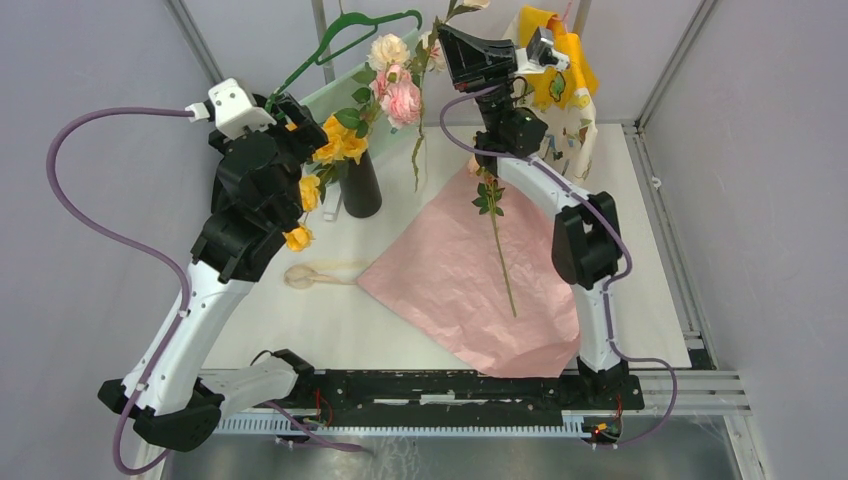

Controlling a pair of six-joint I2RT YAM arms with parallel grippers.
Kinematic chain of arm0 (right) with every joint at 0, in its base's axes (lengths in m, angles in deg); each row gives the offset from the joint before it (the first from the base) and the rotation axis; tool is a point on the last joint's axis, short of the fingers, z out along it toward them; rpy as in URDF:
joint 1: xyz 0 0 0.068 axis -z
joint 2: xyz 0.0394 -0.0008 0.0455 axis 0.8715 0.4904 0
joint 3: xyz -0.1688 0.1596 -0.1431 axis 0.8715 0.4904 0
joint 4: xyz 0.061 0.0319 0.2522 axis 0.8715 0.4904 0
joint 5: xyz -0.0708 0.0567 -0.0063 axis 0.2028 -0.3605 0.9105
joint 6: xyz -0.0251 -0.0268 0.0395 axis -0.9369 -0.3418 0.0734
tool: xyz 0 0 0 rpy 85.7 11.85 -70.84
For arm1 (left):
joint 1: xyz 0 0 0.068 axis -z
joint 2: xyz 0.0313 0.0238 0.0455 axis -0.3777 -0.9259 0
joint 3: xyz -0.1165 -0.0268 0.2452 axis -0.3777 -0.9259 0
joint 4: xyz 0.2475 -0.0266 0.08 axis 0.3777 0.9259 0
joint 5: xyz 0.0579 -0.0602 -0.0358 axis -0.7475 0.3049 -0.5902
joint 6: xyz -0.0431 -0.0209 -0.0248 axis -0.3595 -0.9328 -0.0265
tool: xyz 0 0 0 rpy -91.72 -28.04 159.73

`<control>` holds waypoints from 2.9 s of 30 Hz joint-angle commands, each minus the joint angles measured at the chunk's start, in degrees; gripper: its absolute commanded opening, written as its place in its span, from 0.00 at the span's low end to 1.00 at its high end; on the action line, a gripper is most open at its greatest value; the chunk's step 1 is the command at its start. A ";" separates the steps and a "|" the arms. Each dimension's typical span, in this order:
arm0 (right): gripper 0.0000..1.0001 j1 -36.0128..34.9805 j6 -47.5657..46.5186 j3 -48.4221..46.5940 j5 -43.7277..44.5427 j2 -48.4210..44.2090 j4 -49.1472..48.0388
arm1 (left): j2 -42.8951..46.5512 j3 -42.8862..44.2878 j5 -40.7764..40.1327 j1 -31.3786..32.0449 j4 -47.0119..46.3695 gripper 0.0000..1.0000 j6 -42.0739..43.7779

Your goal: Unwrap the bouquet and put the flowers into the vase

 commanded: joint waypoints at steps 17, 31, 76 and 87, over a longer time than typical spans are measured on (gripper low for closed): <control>0.00 -0.24 10.68 4.71 6.66 -0.54 -15.94 | 0.21 -1.86 -2.30 0.10 -4.66 0.88 2.28; 0.00 -0.80 4.60 23.53 -3.91 -21.40 -14.75 | -6.14 3.44 33.56 0.73 0.34 0.69 7.21; 0.00 -0.78 14.63 -2.35 7.39 1.34 -16.93 | -23.58 2.85 7.56 -4.24 -16.91 0.60 14.41; 0.00 -0.99 13.15 -12.43 14.73 9.61 -11.44 | -26.43 1.72 6.37 -5.51 -16.50 0.60 12.93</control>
